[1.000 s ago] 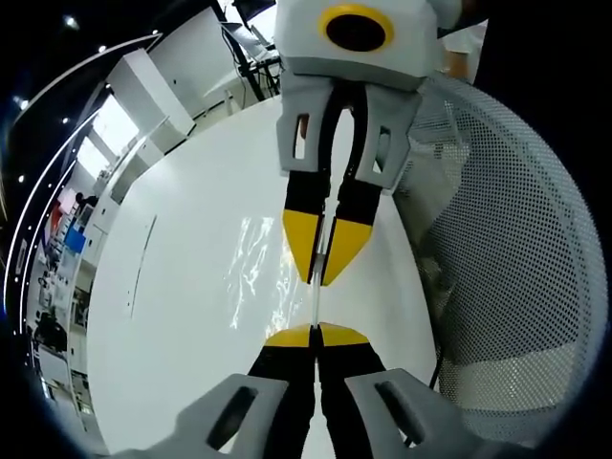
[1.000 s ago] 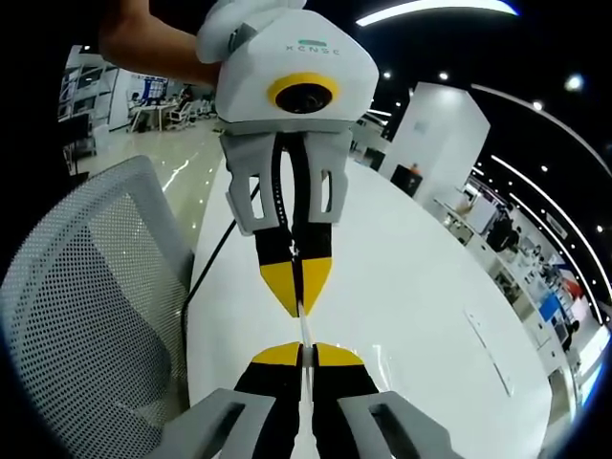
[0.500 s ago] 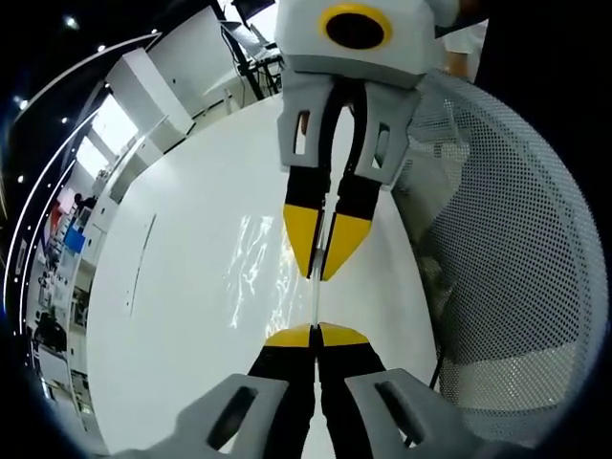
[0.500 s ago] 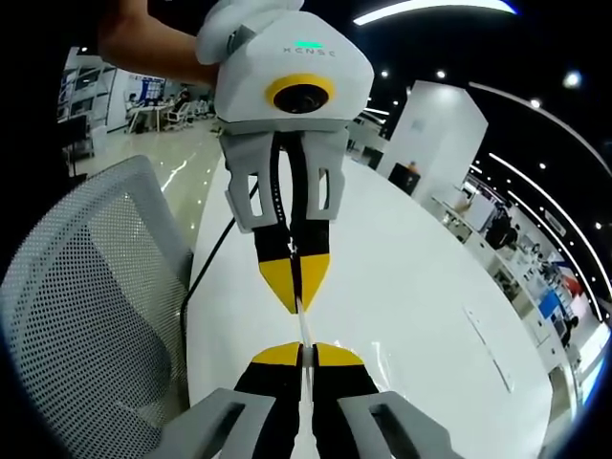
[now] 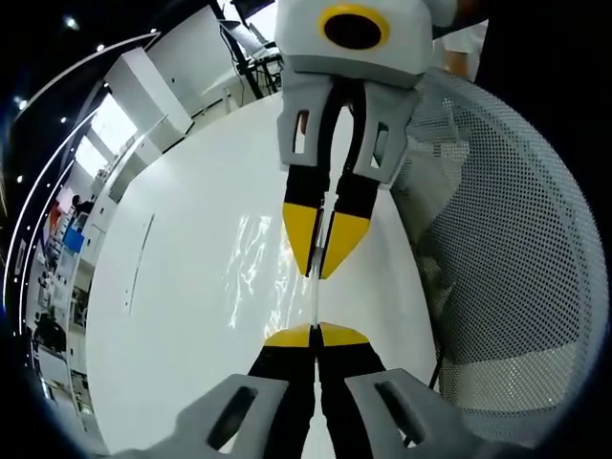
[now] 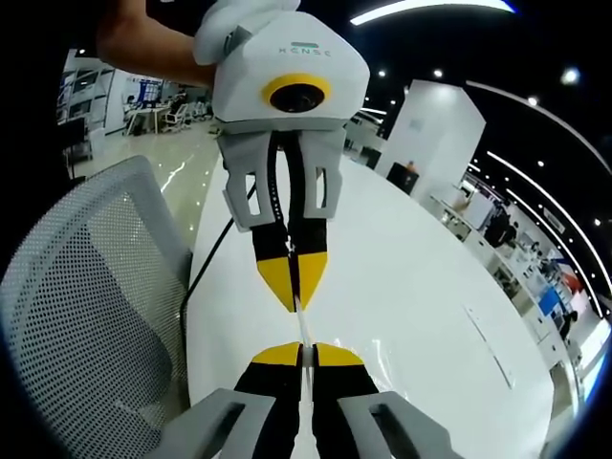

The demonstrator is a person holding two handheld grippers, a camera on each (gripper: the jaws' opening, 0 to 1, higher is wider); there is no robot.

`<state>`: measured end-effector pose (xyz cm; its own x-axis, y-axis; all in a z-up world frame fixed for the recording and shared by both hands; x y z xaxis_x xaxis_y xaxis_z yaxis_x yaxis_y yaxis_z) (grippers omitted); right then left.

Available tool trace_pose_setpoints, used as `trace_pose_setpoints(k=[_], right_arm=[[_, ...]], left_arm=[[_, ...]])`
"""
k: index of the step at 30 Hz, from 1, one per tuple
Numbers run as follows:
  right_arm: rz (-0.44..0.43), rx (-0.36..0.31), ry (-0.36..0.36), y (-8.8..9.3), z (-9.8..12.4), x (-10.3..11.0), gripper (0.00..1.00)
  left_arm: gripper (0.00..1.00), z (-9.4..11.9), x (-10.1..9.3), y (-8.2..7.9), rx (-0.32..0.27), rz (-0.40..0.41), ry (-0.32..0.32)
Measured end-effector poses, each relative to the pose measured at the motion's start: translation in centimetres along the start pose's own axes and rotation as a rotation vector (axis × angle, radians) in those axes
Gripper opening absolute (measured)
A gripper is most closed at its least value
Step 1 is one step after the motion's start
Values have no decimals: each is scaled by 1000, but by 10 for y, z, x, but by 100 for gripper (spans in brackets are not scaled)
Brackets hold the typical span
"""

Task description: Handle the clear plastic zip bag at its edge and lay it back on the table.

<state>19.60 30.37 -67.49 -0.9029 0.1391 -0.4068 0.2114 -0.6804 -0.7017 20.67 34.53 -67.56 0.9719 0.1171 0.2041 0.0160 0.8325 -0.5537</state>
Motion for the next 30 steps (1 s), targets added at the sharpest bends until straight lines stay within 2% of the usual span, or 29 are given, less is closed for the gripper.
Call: trace_pose_setpoints(k=[30], right_arm=[[-13,9,7,5,2,0,0]], left_arm=[[0,-2,0,3,-4,7,1]])
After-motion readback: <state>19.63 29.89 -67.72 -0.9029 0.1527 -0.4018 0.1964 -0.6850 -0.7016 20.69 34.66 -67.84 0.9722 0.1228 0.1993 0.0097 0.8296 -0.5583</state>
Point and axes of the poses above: the point that each gripper's makers call its tool centre point, and the gripper's own axes: z roughly backward along the fingers, x roughly to its left, y roughly out of its underside, the point moved 2 cm from there along z, roughly backward along the fingers, and after that the axes turned 8 degrees about z, right-handed, at the moved point
